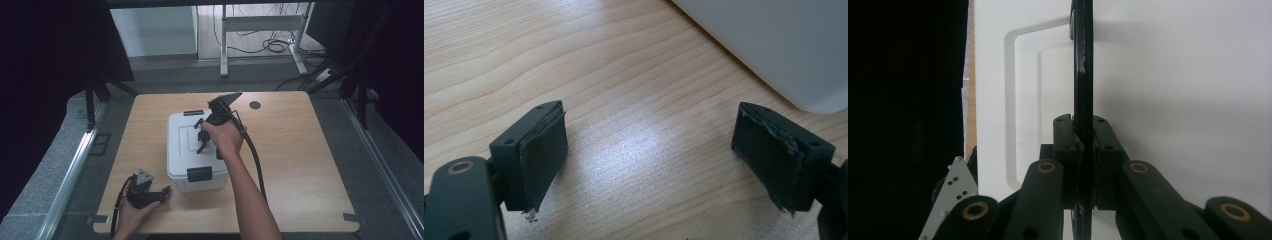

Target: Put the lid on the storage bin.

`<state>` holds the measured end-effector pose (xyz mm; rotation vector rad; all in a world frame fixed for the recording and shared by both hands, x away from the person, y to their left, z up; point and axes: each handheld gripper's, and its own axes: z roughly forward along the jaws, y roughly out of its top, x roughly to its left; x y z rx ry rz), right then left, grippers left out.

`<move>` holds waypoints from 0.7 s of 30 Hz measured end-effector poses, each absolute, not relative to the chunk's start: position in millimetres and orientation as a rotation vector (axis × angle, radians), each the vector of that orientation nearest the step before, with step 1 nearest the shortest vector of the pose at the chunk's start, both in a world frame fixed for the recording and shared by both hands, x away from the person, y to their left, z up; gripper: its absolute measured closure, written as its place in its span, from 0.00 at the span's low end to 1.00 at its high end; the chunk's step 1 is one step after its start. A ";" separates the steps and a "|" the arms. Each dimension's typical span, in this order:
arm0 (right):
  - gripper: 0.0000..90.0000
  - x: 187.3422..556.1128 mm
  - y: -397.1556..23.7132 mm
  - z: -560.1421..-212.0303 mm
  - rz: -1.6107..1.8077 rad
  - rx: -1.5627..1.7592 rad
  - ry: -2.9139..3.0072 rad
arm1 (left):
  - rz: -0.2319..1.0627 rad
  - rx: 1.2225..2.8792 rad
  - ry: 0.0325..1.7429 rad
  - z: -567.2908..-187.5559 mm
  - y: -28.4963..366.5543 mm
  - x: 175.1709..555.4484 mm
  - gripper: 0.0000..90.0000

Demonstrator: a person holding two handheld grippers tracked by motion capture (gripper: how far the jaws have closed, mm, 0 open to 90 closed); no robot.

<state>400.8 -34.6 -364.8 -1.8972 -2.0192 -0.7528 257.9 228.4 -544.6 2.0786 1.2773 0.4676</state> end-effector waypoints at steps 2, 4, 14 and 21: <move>0.94 400.0 -34.5 -366.2 -0.761 -1.892 -2.014 | 0.466 2.079 1.276 -544.5 228.4 258.1 0.16; 0.94 399.3 -35.2 -369.6 -0.781 -1.887 -2.007 | 0.465 2.077 1.279 -544.6 228.2 257.8 0.16; 0.94 398.1 -33.2 -369.3 -0.781 -1.902 -2.026 | 0.465 2.076 1.279 -544.6 228.0 257.5 0.16; 0.92 396.5 -31.1 -369.5 -0.785 -1.903 -2.063 | 0.466 2.077 1.278 -544.6 227.8 257.3 0.16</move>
